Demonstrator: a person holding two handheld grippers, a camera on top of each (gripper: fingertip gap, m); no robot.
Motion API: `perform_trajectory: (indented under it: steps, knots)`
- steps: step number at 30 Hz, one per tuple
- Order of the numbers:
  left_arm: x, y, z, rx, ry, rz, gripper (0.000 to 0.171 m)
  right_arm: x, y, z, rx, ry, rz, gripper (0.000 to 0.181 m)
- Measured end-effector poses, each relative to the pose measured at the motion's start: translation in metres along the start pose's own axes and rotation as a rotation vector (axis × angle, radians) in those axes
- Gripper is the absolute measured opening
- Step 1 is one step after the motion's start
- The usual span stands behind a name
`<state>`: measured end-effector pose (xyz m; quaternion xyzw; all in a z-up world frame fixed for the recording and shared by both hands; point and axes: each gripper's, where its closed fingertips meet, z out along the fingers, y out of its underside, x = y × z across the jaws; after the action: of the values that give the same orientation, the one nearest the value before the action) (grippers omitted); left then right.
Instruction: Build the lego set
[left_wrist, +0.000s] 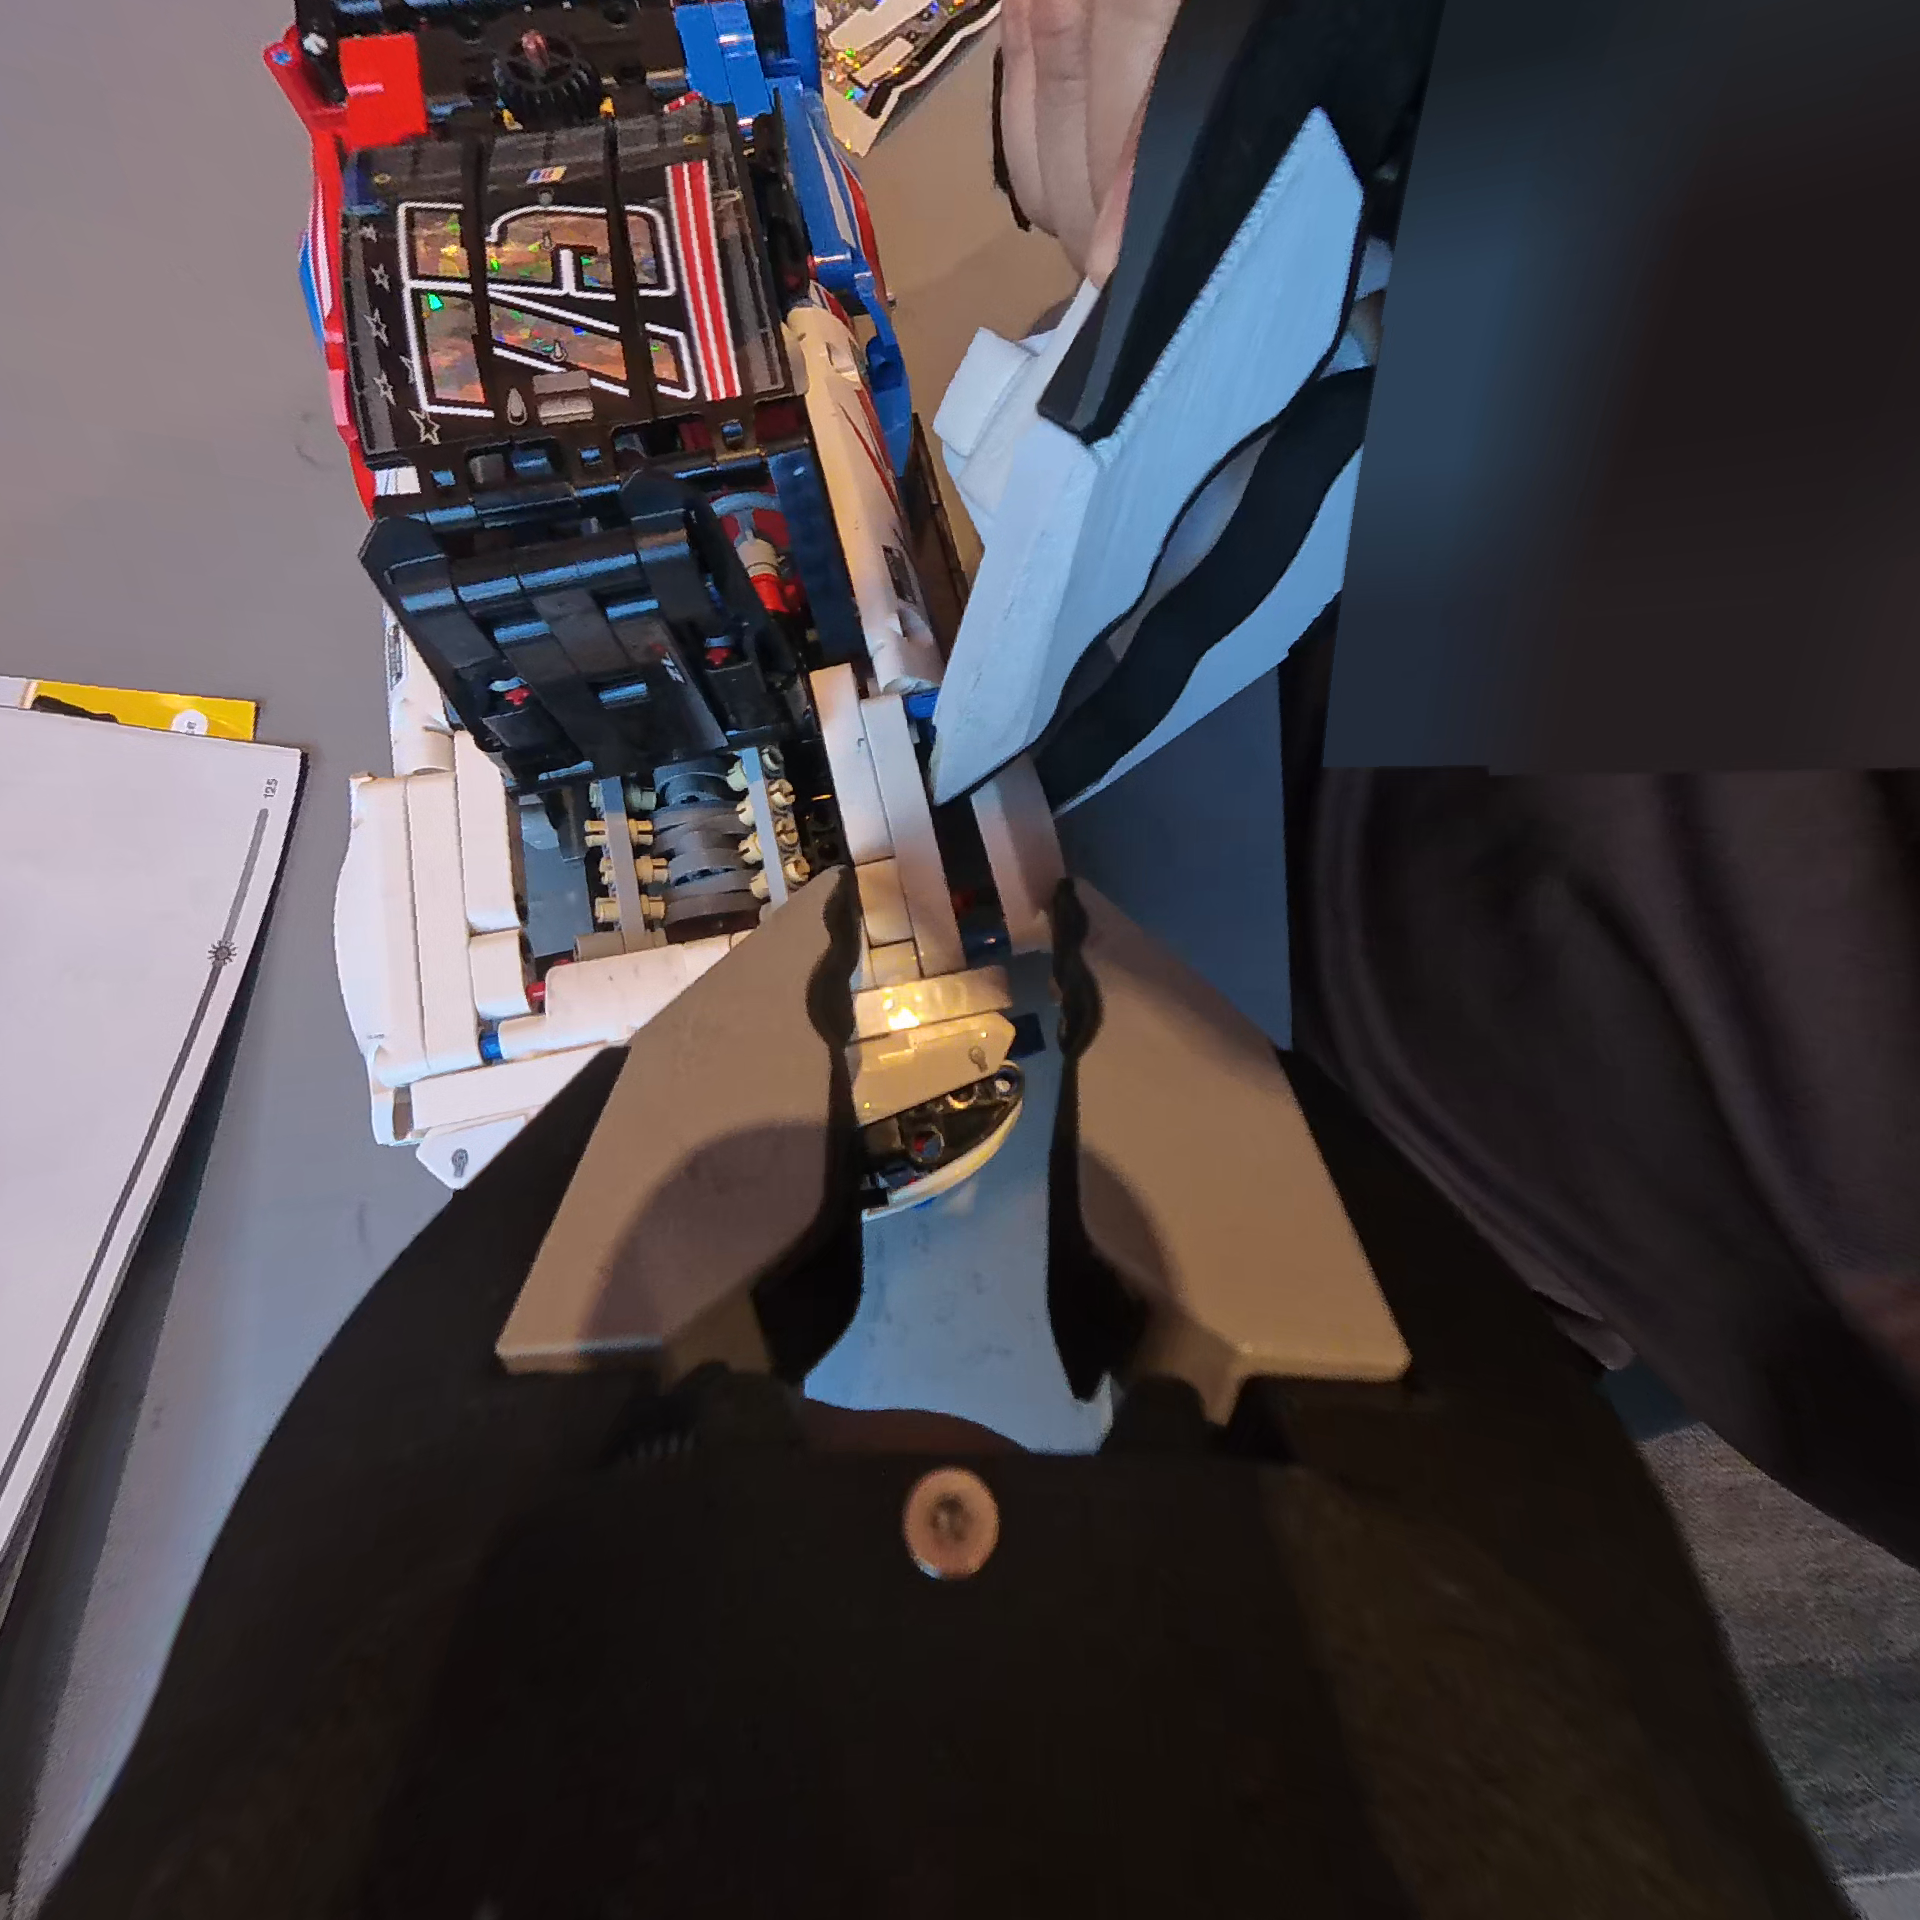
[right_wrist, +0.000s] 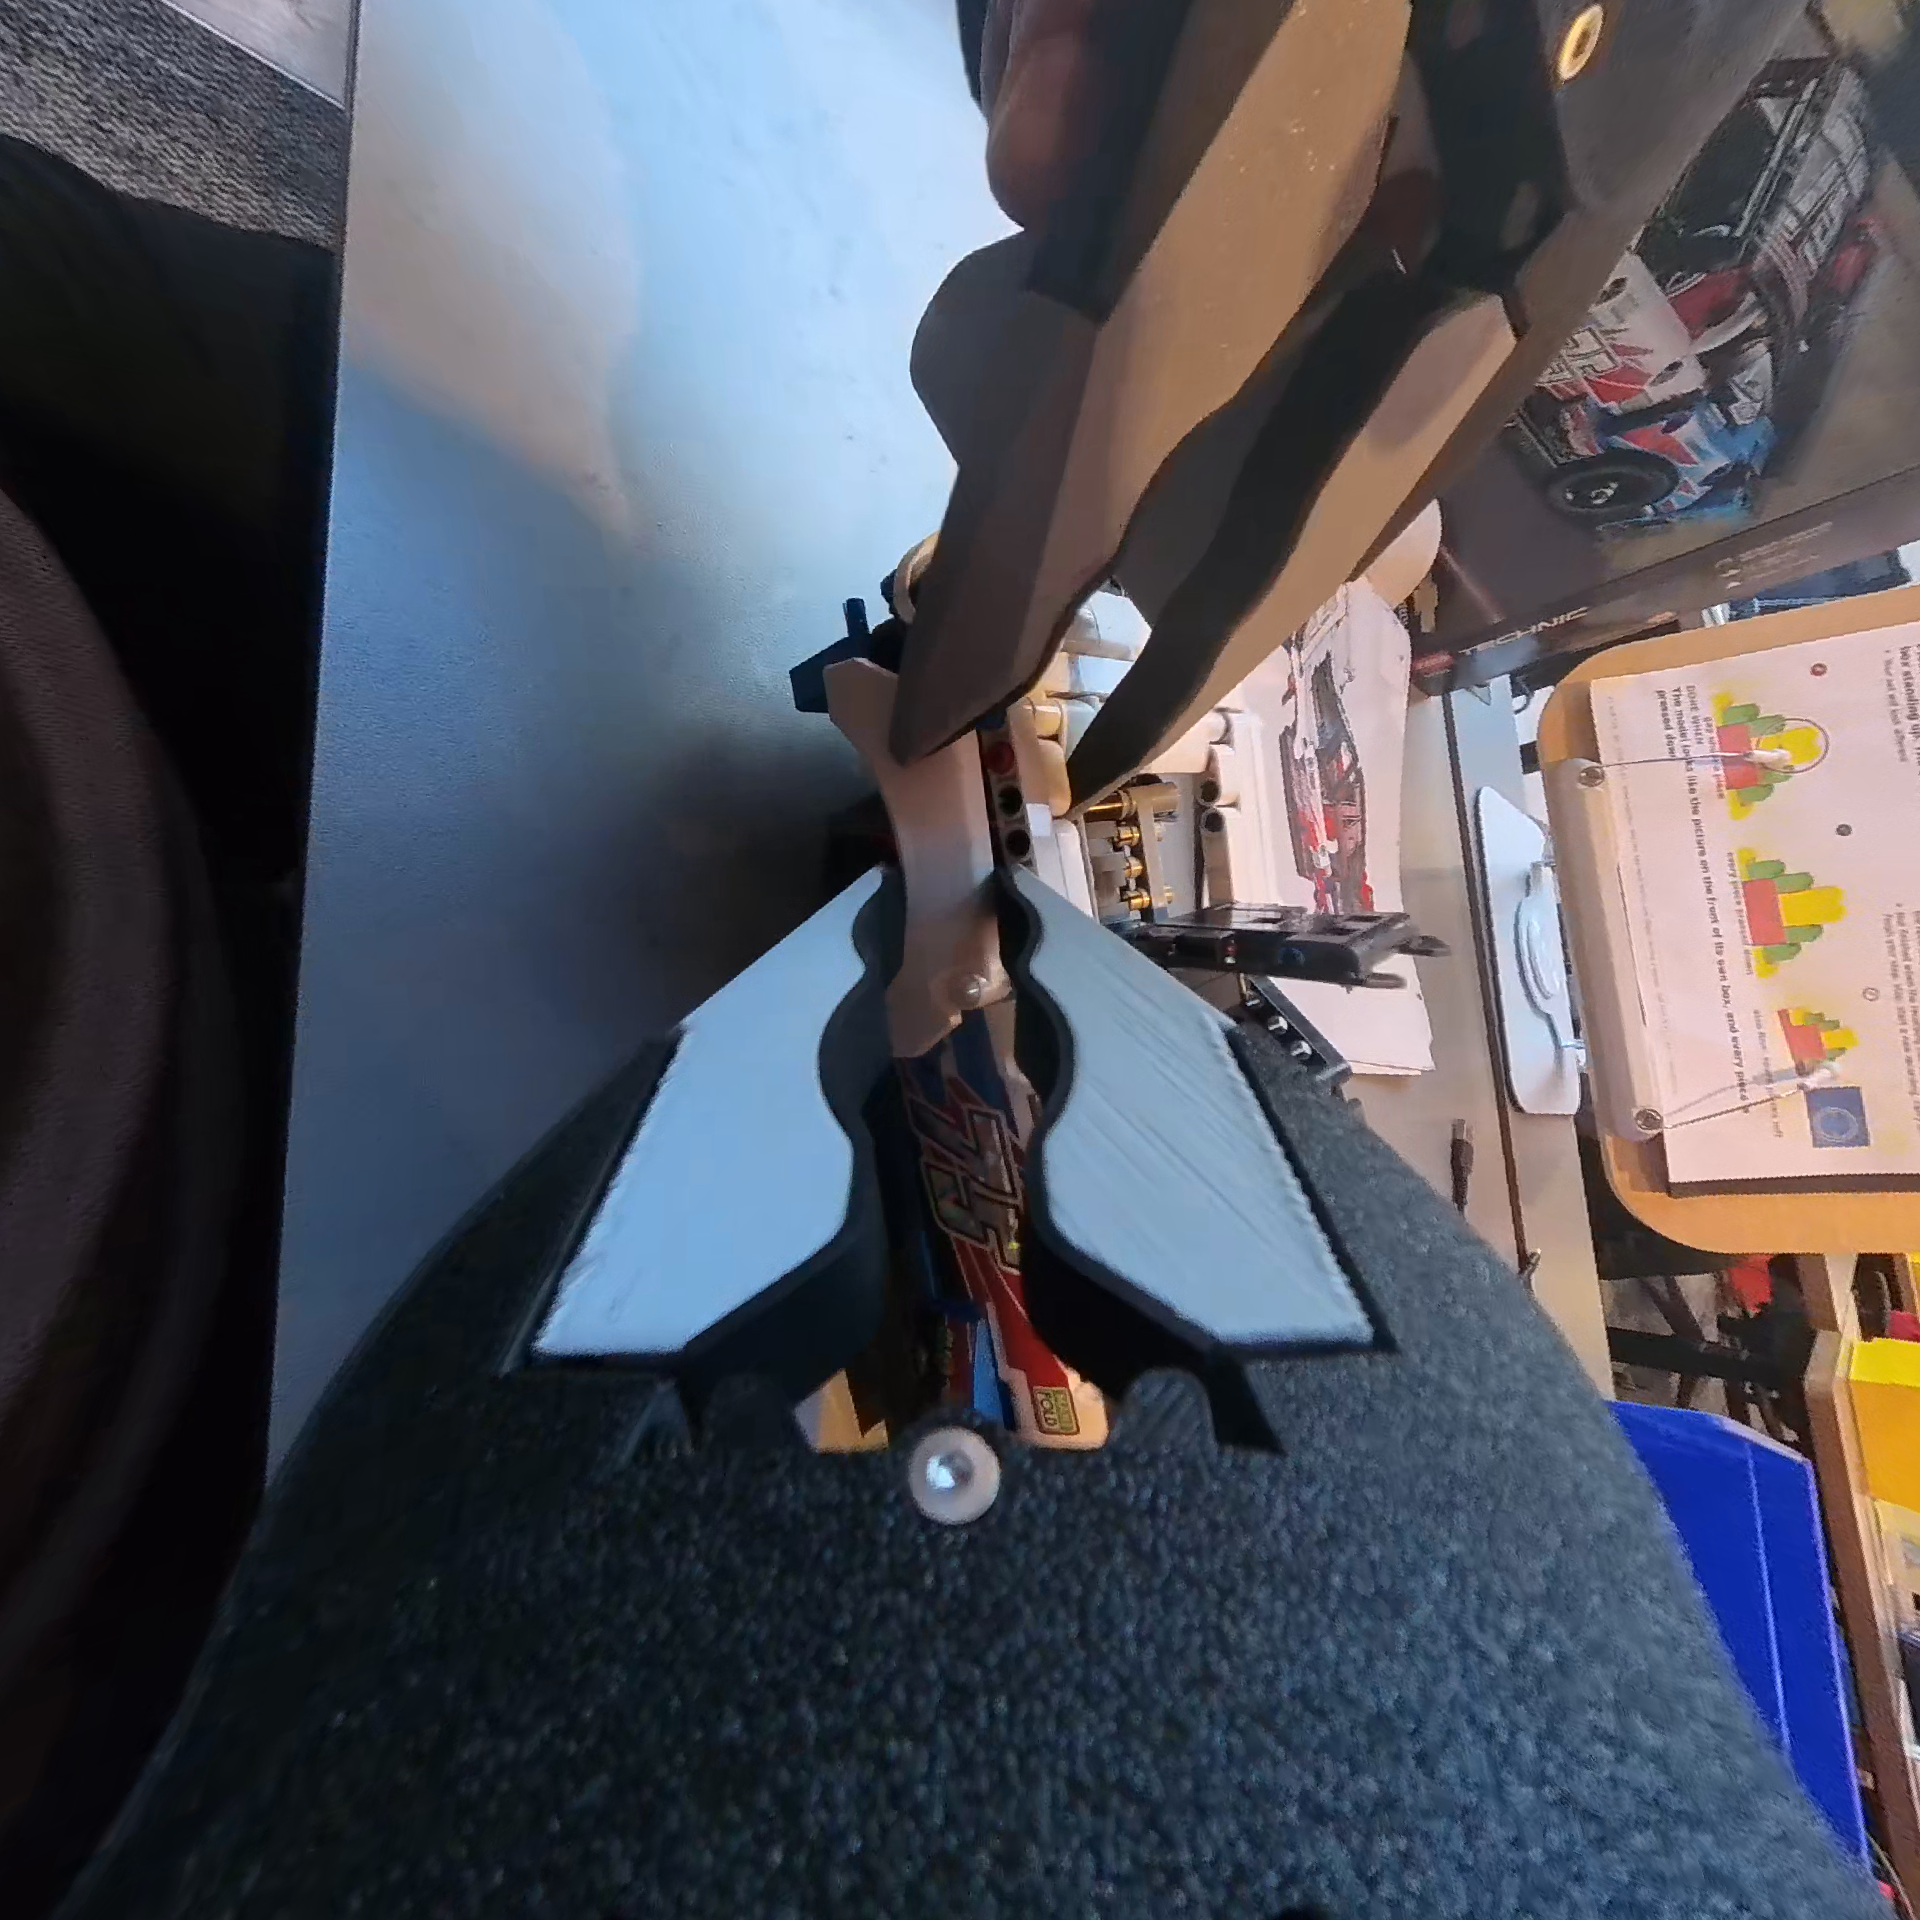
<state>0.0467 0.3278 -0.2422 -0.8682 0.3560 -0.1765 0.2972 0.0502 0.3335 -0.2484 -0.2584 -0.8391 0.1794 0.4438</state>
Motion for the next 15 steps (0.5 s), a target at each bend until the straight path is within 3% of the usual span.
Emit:
perform_trajectory:
  steps: [8, 15]
  knots:
    - [-0.0009, 0.0008, 0.0005, -0.009, -0.015, -0.021, 0.033, 0.0004, 0.0005, 0.0011, -0.021, 0.058, -0.052, 0.018]
    - [0.0003, -0.0012, -0.0001, -0.003, 0.003, -0.034, 0.032, -0.0026, 0.0001, -0.0006, -0.019, -0.013, 0.082, 0.018]
